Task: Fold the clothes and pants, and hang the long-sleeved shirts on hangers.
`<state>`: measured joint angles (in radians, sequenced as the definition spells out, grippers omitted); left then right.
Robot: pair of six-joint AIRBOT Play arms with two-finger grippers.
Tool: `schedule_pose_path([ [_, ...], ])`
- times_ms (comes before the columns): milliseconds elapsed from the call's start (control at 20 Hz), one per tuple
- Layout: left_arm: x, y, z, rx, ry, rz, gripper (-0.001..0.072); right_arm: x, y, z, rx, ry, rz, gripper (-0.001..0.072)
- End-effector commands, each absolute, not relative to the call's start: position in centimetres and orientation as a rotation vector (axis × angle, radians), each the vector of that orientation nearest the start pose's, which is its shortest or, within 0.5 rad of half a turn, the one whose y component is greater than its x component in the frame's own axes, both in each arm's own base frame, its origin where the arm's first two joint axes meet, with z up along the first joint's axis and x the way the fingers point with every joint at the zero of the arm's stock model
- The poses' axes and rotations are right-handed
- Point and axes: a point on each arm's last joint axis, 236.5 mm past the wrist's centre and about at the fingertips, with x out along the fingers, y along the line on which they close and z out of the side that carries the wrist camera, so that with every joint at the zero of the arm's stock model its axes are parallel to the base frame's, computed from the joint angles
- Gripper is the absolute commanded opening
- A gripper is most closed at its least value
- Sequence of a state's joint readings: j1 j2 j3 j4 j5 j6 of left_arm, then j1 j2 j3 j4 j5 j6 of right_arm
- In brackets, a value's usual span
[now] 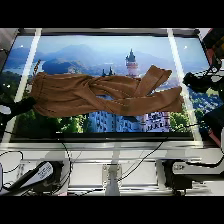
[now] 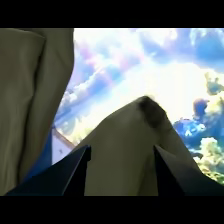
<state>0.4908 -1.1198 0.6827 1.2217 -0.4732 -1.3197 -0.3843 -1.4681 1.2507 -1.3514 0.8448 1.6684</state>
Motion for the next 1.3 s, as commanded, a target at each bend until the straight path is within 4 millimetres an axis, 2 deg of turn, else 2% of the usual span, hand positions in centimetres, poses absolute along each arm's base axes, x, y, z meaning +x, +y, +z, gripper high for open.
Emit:
schedule_pose_path([
  [0,36.7,15.3,-3.3,-0.337,0.822,0.340,0.0037,41.2,-16.6,-2.4,0.524,1.141,-0.395,0.0445],
  [150,37.0,15.7,-2.8,-0.329,0.796,0.351,0.0037,34.0,-16.4,-4.6,0.524,1.413,-0.299,0.0445],
  [250,37.0,15.7,-2.8,-0.329,0.796,0.351,0.0037,31.7,-14.5,-5.8,0.615,1.478,-0.196,0.0445],
  [350,37.0,15.7,-2.8,-0.329,0.796,0.351,0.0037,31.4,-12.4,-7.0,0.718,1.454,-0.110,0.0445],
  [400,37.0,15.7,-2.8,-0.329,0.796,0.351,0.0037,31.4,-12.0,-7.8,0.749,1.442,-0.111,0.0445],
  [500,37.0,15.7,-2.8,-0.329,0.796,0.351,0.0038,31.3,-11.6,-9.4,0.777,1.421,-0.138,0.0445],
  [700,37.0,15.7,-2.8,-0.329,0.795,0.350,0.0037,32.7,-10.8,-11.1,0.895,1.316,-0.183,0.0443],
  [850,37.0,15.7,-2.8,-0.330,0.796,0.350,0.0037,32.6,-10.1,-12.6,0.955,1.325,-0.191,0.0372],
  [950,37.0,15.7,-2.8,-0.329,0.795,0.350,0.0038,33.2,-10.7,-12.9,0.940,1.297,-0.202,0.0243],
  [1000,37.0,15.7,-2.8,-0.329,0.795,0.350,0.0037,33.7,-10.8,-12.7,0.930,1.272,-0.191,0.0226],
  [1050,37.0,15.7,-2.8,-0.329,0.796,0.350,0.0037,34.2,-11.0,-12.6,0.919,1.248,-0.180,0.0146],
  [1150,37.1,15.8,-2.8,-0.329,0.794,0.351,0.0038,34.9,-10.8,-12.1,0.916,1.214,-0.152,0.0043],
  [1250,37.2,15.9,-2.7,-0.327,0.786,0.354,0.0037,35.3,-11.1,-11.0,0.888,1.181,-0.143,0.0016],
])
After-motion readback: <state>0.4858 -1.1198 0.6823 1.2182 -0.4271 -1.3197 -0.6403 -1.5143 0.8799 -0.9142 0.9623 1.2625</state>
